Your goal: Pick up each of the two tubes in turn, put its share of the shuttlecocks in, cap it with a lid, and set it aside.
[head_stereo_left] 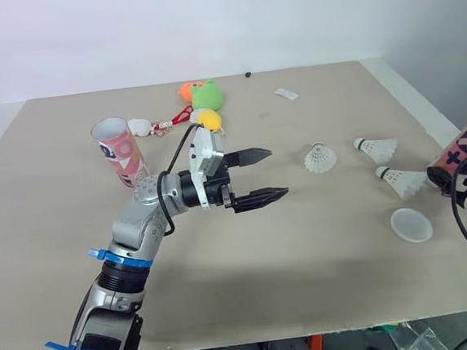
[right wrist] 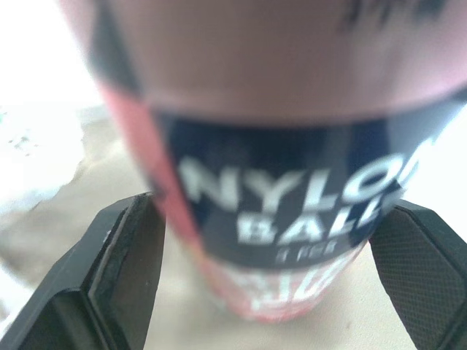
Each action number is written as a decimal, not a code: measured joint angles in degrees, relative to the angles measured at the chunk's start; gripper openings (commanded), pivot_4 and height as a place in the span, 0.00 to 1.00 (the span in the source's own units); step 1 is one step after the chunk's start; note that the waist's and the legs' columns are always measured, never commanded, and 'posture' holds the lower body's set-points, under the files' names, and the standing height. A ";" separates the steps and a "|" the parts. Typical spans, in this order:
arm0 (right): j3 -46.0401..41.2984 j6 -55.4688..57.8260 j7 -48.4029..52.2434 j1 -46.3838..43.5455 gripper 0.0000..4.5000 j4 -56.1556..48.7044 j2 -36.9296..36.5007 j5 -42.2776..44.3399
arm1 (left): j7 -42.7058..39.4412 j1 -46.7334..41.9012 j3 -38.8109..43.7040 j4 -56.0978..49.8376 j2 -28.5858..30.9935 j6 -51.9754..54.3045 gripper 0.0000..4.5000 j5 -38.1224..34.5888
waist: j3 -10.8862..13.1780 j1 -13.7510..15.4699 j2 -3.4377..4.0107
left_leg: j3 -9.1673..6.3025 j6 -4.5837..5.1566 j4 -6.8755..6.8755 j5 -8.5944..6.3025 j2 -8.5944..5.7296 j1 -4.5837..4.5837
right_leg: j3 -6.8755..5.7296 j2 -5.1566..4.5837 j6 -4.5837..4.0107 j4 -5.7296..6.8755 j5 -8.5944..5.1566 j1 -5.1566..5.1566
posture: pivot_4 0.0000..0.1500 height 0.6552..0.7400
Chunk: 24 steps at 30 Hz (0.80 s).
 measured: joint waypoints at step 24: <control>-10.75 21.48 25.82 32.46 0.99 -53.94 -4.63 22.87 | 8.43 19.05 9.34 -11.25 10.64 6.81 1.00 -2.13 | 0.01 -1.13 -0.05 | -0.22 0.05 0.03 -0.05 0.18 0.18 | -0.11 0.18 0.02 0.04 0.00 0.16 | 1.00 0.91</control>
